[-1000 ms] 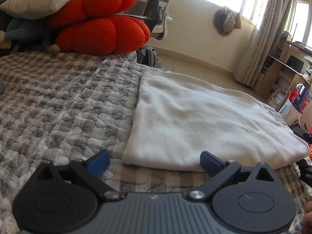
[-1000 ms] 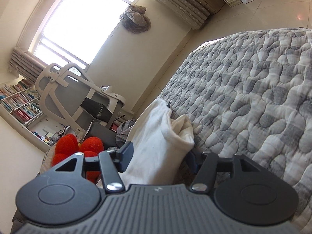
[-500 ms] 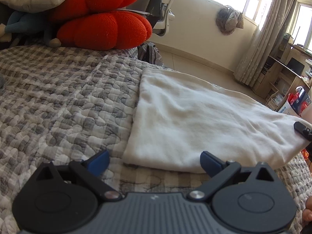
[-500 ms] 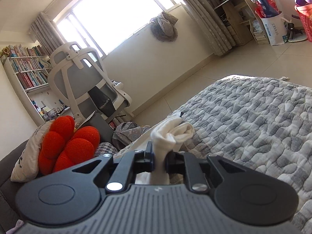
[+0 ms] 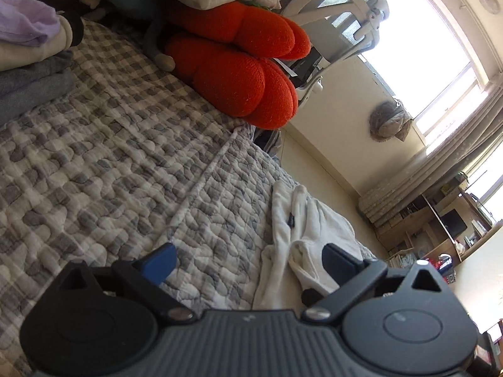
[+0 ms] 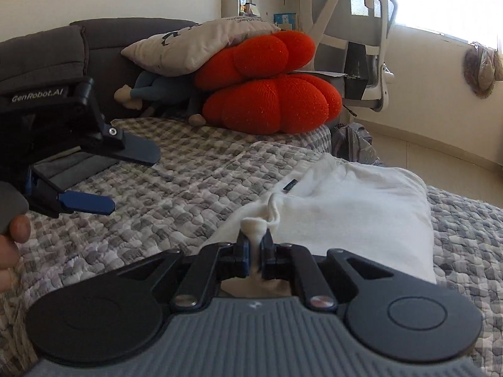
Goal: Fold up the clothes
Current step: 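Grasp the folded sweatshirt edge with the left gripper while the right gripper holds its corner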
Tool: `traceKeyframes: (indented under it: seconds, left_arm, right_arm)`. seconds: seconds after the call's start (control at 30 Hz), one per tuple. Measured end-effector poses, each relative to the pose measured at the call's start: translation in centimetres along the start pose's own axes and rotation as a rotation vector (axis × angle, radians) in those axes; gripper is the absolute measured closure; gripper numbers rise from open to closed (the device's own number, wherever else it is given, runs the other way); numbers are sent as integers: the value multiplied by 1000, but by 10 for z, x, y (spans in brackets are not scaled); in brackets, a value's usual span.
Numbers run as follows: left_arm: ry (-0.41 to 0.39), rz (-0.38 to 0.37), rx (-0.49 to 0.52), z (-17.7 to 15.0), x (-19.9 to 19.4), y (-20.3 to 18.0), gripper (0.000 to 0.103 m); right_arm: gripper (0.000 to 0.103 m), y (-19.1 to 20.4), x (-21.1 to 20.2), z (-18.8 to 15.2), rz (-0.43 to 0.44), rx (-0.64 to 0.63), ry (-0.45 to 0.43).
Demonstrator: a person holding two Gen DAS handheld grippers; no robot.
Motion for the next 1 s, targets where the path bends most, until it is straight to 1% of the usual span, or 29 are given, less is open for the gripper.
traceKeyframes:
  seconds: [0.1, 0.17, 0.23, 0.27, 0.3, 0.33, 0.37, 0.47, 0.53, 0.63, 0.73, 0.8, 0.87, 0.9, 1.0]
  left_arm:
    - [20, -35, -14, -3, 8, -4, 4]
    - [31, -64, -25, -4, 11, -9, 4]
    - [36, -95, -34, -6, 12, -16, 4]
    - [40, -105, -35, -6, 13, -19, 4]
    - [45, -111, -35, -6, 14, -21, 4]
    - [51, -116, -36, -6, 15, -23, 4]
    - [55, -121, -40, -6, 16, -24, 4]
    - [68, -137, -65, -6, 18, -25, 4]
    - [77, -149, -80, -7, 18, -25, 4]
    - [94, -168, -84, -7, 21, -28, 4]
    - [107, -179, -81, -8, 24, -33, 4]
    - [120, -187, -79, -10, 27, -37, 4]
    - [137, -196, -78, -14, 30, -39, 4]
    - [143, -197, -78, -15, 31, -40, 4]
    - [164, -199, -89, -21, 39, -41, 4]
  right_arm:
    - [93, -7, -7, 5, 21, 60, -12]
    - [88, -14, -12, 7, 51, 96, -15]
    - [85, -18, -19, 6, 54, 98, -25]
    - [82, -18, -21, 5, 54, 92, -29]
    - [73, -18, -25, 5, 58, 83, -38]
    - [59, -16, -29, 4, 64, 73, -53]
    - [56, -15, -34, 3, 69, 62, -69]
    - [55, -10, -47, 3, 62, 0, -113]
    - [54, -10, -52, 3, 34, -41, -136]
    - [54, -14, -52, -1, -1, -82, -133]
    - [54, -21, -52, -6, 9, -95, -124]
    - [54, -19, -55, -7, -18, -156, -143]
    - [48, -23, -58, -8, -62, -195, -163]
    - [42, -29, -59, -9, -84, -184, -167]
    - [42, -50, -59, -11, -121, -113, -150]
Point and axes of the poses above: each gripper's, at about its wrist camera, not at the fingertips, and x roughly the way its jaws point, y to its left, z to its top, the point moved 3 cm from there along x, roughly the way its jaws point, and after that the axes turned 10 degrees about -z, right-handed, at the moved point
